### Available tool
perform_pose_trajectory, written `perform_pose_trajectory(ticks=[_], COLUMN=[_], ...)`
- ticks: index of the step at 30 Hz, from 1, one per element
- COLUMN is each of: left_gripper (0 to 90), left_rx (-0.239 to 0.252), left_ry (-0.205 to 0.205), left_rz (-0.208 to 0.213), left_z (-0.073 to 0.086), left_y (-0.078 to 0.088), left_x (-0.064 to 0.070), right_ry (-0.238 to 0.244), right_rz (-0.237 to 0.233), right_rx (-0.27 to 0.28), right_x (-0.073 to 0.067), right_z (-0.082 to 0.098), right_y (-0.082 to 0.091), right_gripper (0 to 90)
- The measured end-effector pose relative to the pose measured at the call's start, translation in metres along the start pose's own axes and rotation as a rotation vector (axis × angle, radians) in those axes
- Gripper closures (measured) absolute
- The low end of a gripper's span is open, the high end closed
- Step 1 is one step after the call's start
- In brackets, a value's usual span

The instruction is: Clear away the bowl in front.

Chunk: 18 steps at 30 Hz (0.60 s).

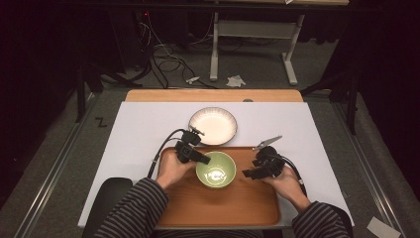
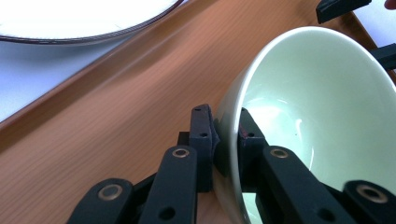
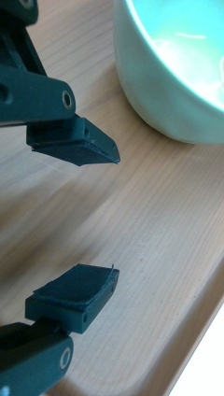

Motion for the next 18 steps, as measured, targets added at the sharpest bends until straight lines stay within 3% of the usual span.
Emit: perform_pose_trajectory(ticks=[14, 18], left_gripper=[73.1, 68.8], left_rx=[0.001, 0.029], left_ry=[-0.011, -0.029], left_rz=[0.004, 0.011], left_z=[0.001, -0.0005], left_y=[-0.0007, 0.0031], left_x=[0.0023, 0.0062], right_ry=[-0.007, 0.0], right_rz=[-0.004, -0.002], right_rx=[-0.007, -0.004], right_x=[-0.0002, -0.0001], right_z=[0.0005, 0.0003], right_y=[-0.001, -0.0009], right_gripper=[39.8, 39.8])
Point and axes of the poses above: each handheld gripper's, and its own axes: y roughly backward along the jaws, z roughly out of its underside, x roughly to its right, the point moved 9 cm from there along -y, roughly forward along the jaws, and after that the axes turned 12 degrees about -x, right-handed, at the moved point
